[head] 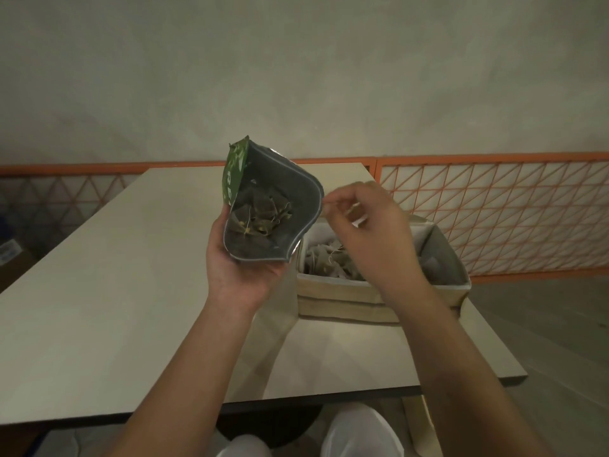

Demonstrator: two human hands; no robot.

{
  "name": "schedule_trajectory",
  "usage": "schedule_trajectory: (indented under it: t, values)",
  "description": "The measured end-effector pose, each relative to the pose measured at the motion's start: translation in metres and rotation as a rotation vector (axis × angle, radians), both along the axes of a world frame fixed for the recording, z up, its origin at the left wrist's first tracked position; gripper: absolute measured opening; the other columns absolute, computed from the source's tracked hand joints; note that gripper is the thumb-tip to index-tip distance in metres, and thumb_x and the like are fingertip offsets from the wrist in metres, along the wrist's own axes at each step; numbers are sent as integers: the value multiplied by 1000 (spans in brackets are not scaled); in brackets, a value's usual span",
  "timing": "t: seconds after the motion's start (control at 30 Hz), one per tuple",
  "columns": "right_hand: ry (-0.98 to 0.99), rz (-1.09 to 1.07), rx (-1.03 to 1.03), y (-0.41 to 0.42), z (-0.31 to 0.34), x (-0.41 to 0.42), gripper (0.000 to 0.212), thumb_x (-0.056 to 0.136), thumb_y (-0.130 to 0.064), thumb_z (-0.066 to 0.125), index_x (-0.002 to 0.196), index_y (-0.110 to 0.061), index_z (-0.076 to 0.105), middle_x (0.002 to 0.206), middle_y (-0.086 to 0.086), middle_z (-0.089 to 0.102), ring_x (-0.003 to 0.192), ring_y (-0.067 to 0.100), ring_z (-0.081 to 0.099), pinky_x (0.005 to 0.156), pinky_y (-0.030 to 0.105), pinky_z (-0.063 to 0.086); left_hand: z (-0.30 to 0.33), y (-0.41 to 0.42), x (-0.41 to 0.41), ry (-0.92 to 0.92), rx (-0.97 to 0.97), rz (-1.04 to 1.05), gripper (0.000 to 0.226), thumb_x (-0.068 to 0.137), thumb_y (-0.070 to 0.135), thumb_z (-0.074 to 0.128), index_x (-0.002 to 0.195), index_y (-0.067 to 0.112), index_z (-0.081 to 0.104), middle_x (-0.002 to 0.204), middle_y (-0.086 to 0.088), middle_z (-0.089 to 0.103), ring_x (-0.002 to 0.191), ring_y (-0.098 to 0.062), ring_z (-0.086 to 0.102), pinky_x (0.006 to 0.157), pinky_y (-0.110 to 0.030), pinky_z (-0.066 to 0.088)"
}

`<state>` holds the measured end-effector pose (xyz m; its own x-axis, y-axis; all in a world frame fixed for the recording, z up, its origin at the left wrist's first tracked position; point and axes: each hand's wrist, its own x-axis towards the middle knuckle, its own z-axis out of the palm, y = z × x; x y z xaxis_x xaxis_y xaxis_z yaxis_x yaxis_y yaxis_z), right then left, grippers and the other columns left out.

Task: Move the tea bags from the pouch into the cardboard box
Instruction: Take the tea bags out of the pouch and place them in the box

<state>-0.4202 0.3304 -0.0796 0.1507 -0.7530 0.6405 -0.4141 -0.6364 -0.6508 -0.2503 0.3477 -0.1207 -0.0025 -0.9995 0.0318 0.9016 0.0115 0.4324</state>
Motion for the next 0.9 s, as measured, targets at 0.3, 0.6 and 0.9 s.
schedule_trajectory:
  t: [0.3, 0.6, 0.9]
  values:
    - [674, -53, -287, -7, 7, 68, 21, 88, -20, 64, 107, -20, 73, 103, 2, 65, 99, 20, 55, 87, 32, 43, -4, 6, 0, -43, 60, 75, 52, 101, 51, 45, 98, 14, 82, 107, -10, 76, 91, -24, 75, 76, -32, 60]
    - [897, -218, -204, -17, 9, 85, 20, 92, -26, 56, 107, -19, 67, 112, 4, 64, 109, 25, 53, 94, 36, 40, -4, 6, 0, -74, 82, 77, 48, 96, 51, 50, 118, 15, 73, 115, -11, 75, 95, -27, 76, 78, -35, 62]
    - [5, 55, 96, -13, 31, 42, 4, 87, -21, 68, 87, -19, 71, 72, -10, 66, 66, 3, 63, 62, 23, 55, -1, -2, 2, -76, 72, 54, 54, 98, 55, 49, 125, 13, 71, 129, -18, 69, 109, -33, 70, 83, -37, 61]
